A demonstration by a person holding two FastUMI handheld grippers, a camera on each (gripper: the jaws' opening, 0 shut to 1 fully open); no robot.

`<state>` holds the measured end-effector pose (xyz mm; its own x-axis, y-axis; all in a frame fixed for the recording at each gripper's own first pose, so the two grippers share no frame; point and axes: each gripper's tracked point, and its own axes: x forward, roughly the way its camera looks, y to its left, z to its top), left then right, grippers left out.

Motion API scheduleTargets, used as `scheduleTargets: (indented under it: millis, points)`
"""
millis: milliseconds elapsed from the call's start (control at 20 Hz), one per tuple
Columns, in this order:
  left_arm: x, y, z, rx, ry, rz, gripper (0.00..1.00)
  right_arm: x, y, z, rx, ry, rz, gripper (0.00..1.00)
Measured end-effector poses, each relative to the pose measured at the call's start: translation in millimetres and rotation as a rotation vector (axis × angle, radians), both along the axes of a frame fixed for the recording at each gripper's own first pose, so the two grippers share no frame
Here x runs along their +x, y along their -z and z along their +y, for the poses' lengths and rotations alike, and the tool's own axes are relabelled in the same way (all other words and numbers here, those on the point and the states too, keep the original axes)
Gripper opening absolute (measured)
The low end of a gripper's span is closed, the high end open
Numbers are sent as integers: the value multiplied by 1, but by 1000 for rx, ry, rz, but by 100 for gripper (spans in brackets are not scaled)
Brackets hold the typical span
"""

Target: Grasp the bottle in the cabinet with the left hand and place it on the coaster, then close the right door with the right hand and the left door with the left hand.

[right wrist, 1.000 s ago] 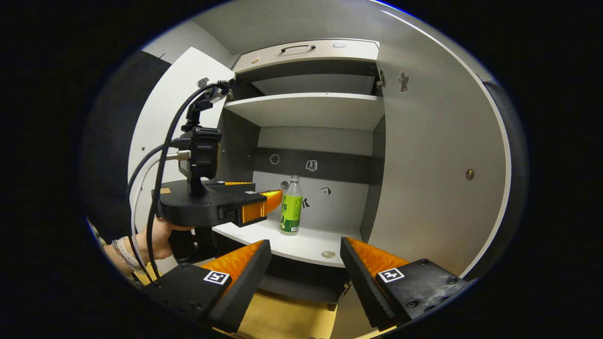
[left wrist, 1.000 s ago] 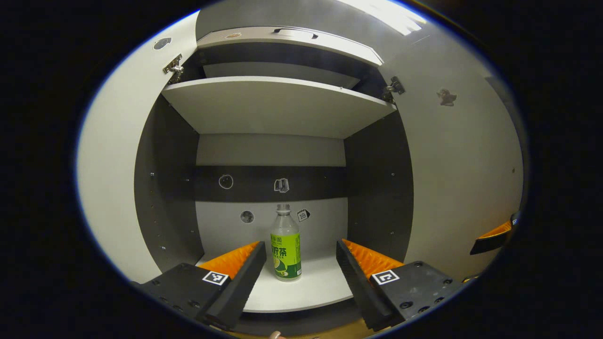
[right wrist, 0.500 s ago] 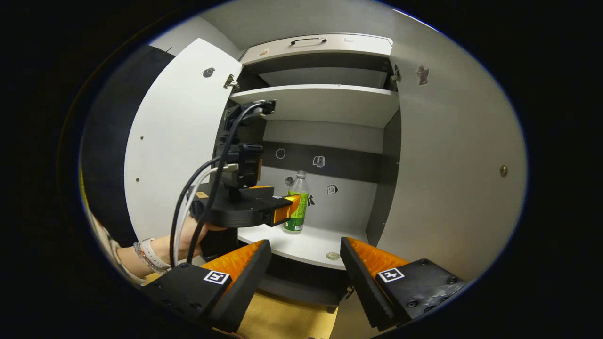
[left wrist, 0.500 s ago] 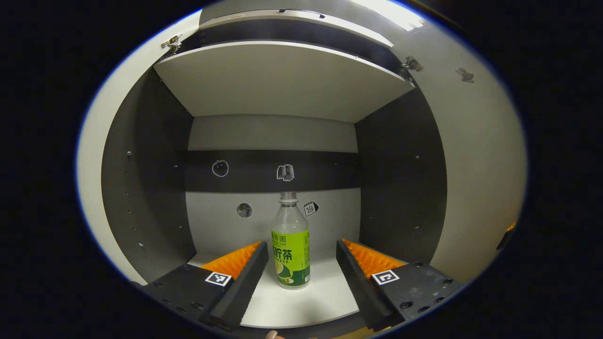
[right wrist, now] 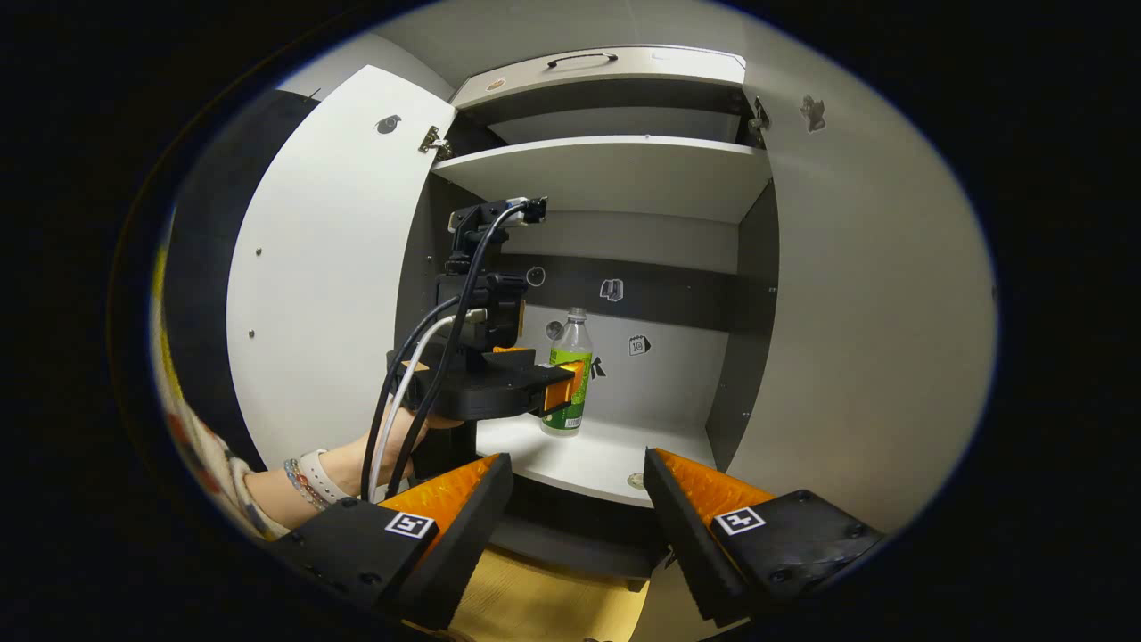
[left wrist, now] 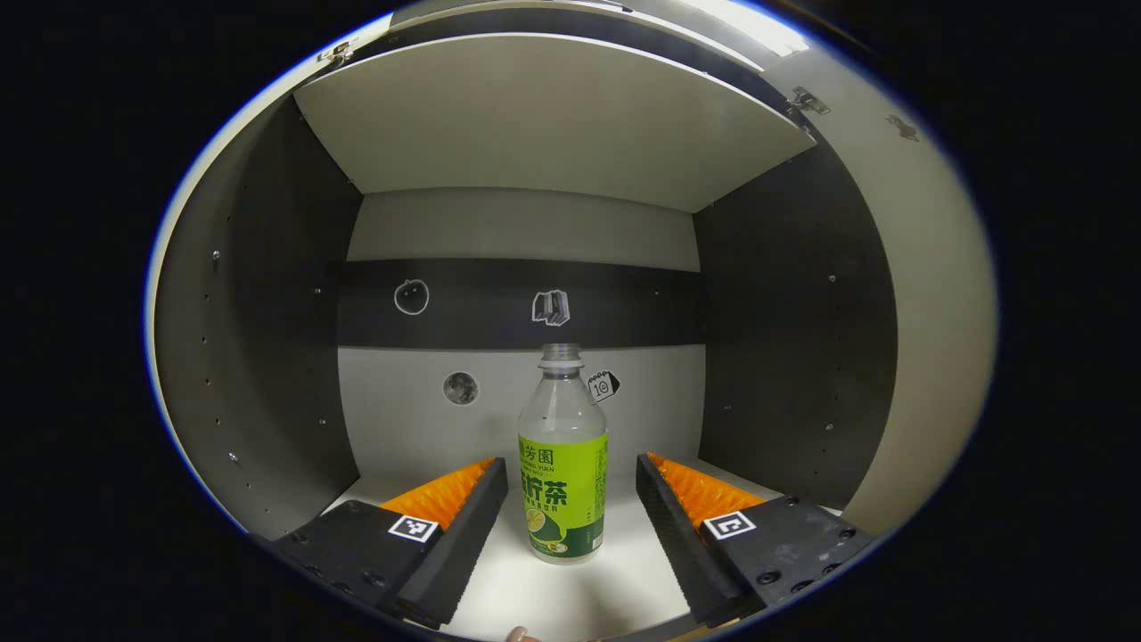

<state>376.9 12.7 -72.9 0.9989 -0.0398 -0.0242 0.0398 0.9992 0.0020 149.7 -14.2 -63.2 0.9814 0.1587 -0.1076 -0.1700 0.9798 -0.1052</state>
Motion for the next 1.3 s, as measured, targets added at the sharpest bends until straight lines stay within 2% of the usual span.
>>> scheduleTargets:
  millis: [1100, 1200, 1250, 1300]
  points:
    - [70, 28, 5, -12, 7, 70, 92, 27, 16, 0, 34, -23, 51, 98]
    - [71, 27, 6, -15, -1, 64, 89, 29, 15, -4, 37, -19, 49, 98]
    - [71, 26, 5, -21, 3, 62, 80, 30, 16, -5, 40, -17, 50, 98]
    - [72, 27, 4, -24, 10, 61, 79, 31, 16, -6, 44, -16, 53, 98]
